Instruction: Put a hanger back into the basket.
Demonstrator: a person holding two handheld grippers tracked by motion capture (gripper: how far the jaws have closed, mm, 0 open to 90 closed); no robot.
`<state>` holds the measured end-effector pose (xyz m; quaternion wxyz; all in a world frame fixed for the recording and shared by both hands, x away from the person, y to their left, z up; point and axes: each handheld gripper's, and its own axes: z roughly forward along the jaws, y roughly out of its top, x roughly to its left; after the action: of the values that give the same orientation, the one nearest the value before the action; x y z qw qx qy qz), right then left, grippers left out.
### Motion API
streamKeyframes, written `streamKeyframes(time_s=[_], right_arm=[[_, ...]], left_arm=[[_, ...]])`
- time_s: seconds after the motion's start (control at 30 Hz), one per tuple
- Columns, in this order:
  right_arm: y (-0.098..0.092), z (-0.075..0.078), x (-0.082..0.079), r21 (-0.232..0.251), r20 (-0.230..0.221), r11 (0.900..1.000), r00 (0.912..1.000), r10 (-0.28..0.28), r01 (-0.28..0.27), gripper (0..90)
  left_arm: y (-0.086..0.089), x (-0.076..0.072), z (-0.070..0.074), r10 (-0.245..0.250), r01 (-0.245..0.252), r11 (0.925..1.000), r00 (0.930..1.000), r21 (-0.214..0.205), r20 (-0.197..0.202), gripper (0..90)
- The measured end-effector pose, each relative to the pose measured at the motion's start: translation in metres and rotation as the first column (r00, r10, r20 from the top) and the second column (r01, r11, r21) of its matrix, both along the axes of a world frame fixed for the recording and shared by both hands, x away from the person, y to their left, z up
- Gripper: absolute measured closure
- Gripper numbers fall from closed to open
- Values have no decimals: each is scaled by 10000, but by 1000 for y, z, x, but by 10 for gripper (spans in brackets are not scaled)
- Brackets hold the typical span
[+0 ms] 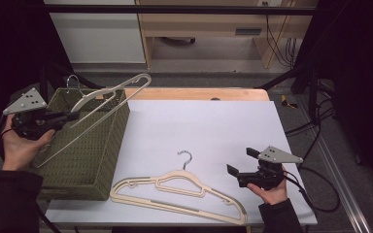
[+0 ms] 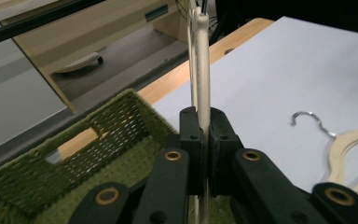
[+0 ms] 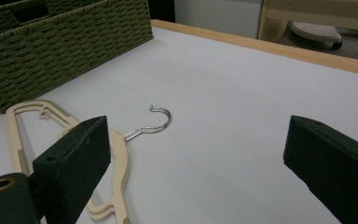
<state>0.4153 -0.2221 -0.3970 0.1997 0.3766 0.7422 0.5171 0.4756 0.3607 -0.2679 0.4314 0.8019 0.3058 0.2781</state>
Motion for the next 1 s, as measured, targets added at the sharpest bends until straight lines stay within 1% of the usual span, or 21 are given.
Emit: streamKeyframes(time_s=[0.07, 0.17, 0.27, 0.53, 0.63, 0.77, 0.87, 0.9, 0.97, 1.0], right_arm=[[0, 0, 0, -7, 3, 10000, 10000, -4, 4, 79], [1, -1, 0, -58, -27, 10000, 10000, 32, -32, 80], [1, -2, 1, -84, -10, 10000, 10000, 39, -40, 79], [2, -2, 1, -82, -62, 10000, 10000, 38, -38, 79], [2, -2, 1, -109, -54, 9999, 10000, 56, -57, 79], [2, -2, 1, -89, -71, 9999, 10000, 53, -54, 79], [2, -2, 1, -98, -92, 9999, 9999, 55, -56, 79], [3, -2, 1, -90, -120, 9999, 9999, 50, -52, 79], [3, -3, 1, -114, -115, 9999, 9999, 70, -71, 80], [2, -3, 1, -178, -61, 9997, 9999, 136, -137, 79]], left_arm=[[7, 1, -4, 122, -121, 9999, 9999, 50, -107, 864], [17, 3, -9, 272, -270, 9996, 9995, 96, -144, 864], [28, 5, -14, 383, -378, 9990, 9991, 250, -199, 864], [51, 9, -28, 992, -990, 9951, 9948, 65, -251, 864], [57, 10, -33, 1146, -1144, 9934, 9929, 90, -308, 864], [63, 10, -41, 1336, -1322, 9906, 9901, 339, -437, 864], [65, 10, -50, 1422, -1403, 9894, 9883, 381, -545, 864], [65, 10, -55, 1459, -1442, 9891, 9872, 313, -640, 864], [63, 10, -62, 1493, -1468, 9885, 9858, 374, -766, 864], [63, 10, -67, 1513, -1489, 9883, 9846, 330, -878, 864]])
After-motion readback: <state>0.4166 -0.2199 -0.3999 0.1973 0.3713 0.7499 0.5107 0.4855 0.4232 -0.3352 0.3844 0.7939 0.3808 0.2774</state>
